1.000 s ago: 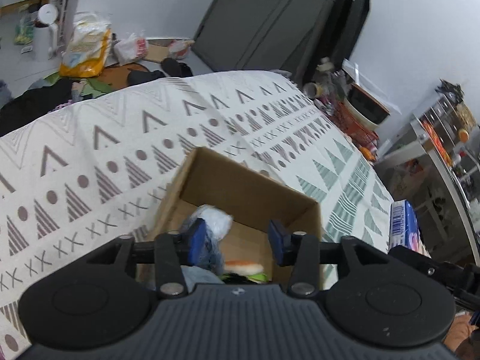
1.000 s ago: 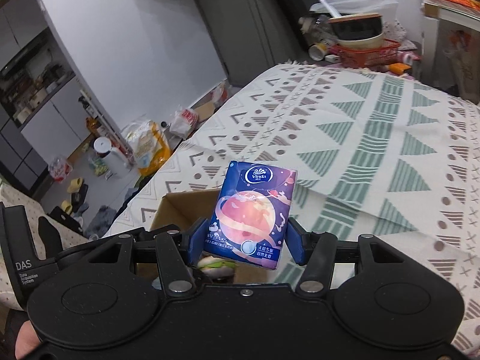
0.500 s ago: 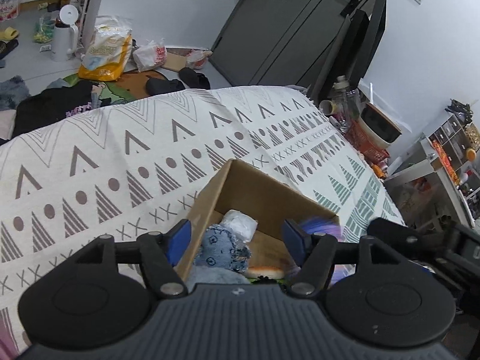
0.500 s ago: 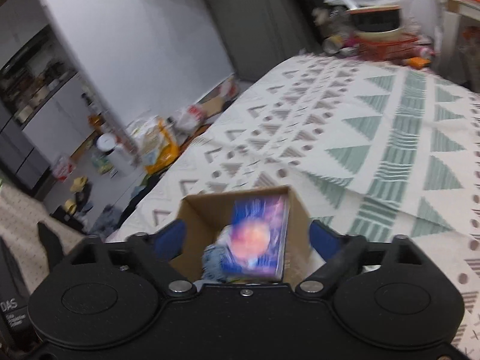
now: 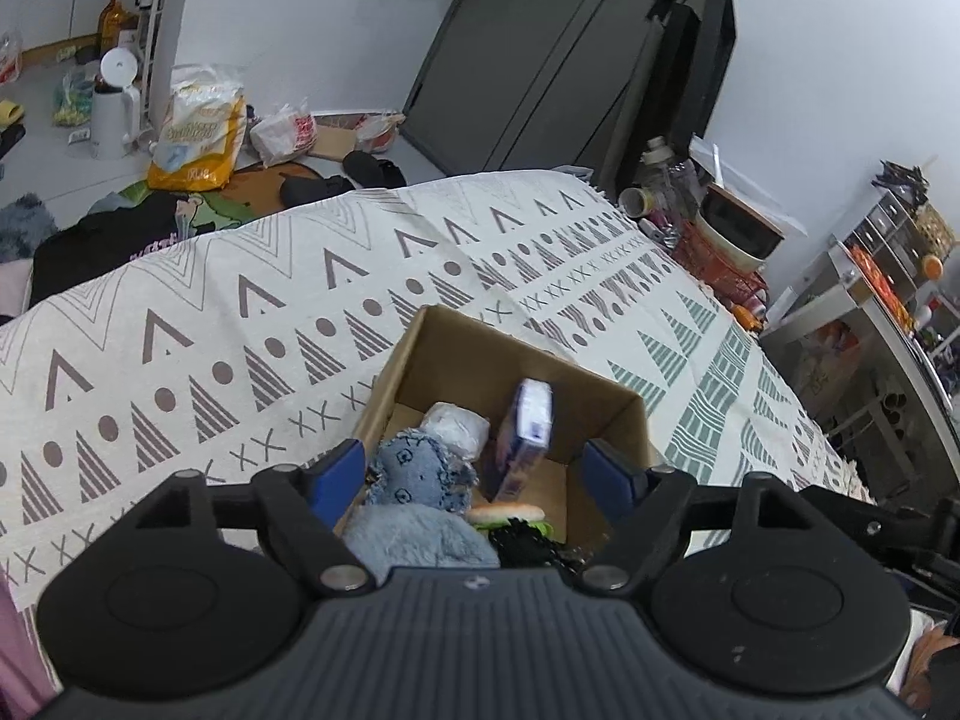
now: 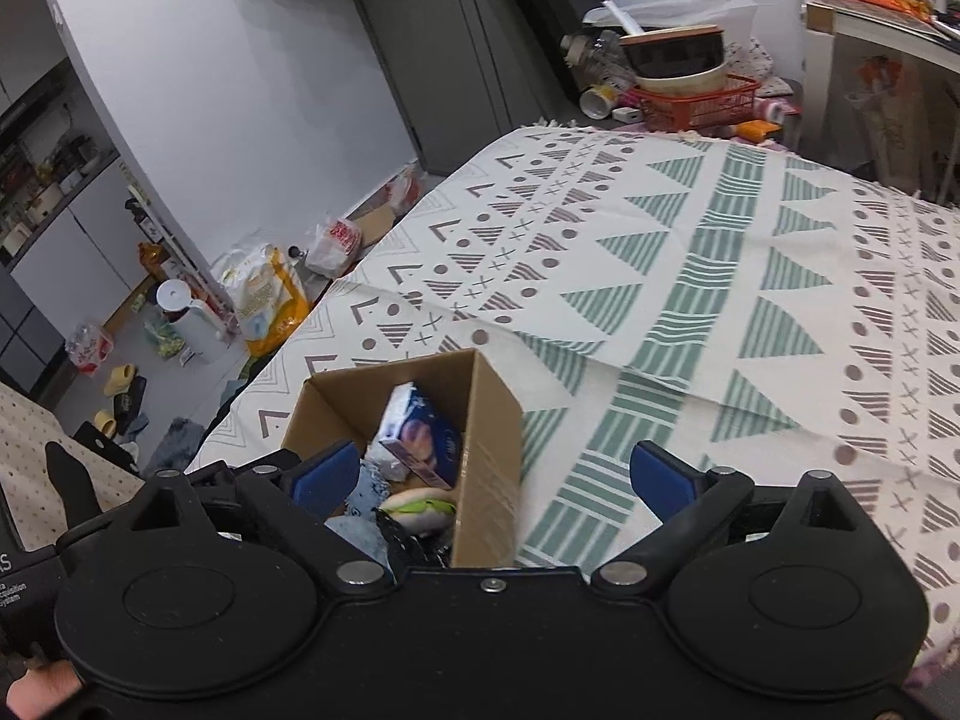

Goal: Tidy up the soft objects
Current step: 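Open both grippers to drop the denim plush and tissue pack into the box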

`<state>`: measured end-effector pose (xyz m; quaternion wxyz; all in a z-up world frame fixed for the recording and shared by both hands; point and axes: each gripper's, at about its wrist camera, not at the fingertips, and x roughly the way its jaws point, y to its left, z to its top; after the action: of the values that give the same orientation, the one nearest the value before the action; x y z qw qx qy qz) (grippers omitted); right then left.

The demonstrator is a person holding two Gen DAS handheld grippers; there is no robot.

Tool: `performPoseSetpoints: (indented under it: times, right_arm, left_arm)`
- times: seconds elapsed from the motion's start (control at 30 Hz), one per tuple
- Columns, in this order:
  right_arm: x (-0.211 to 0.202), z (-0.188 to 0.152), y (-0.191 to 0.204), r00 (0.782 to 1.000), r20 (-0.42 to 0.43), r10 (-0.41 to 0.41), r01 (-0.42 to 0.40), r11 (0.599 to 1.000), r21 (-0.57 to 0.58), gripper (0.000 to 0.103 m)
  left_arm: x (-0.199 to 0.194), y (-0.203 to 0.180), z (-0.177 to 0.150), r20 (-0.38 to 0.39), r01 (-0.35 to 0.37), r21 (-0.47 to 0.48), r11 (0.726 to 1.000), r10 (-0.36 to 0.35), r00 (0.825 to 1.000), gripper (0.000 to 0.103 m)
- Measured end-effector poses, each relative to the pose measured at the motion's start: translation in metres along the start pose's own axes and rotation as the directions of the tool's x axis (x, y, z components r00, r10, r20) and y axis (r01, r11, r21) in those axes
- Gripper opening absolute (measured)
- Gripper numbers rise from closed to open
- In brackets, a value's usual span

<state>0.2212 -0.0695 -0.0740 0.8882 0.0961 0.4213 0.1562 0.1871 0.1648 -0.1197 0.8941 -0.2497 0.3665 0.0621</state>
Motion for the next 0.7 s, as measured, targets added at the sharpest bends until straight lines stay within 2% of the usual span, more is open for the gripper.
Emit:
performPoseSetpoints:
  times: [0.47,0.57,0.7]
  right_arm:
    - [-0.049,-0.009,-0.029,0.999,0.036,0.0,-0.002,0.999,0.052,0.103]
    - [-0.059,-0.009,-0.032,0.999,0.042,0.008,-0.01,0.998,0.055,0.103]
    - [-0.073,-0.009,-0.039,0.998,0.058,0.01,-0.014,0.998,0.059,0.103]
  left_arm:
    - [-0.04,-0.035,-0.013,-0.017,0.004,0.075,0.997,-0.003,1.0,0.081]
    - [-0.052,-0.043,-0.014,-0.005,-0.009,0.086,0.996,0.009,1.0,0.087]
    - [-0.065,-0.056,-0.014,0.001,-0.011,0.117,0.993,0.011,1.0,0.088]
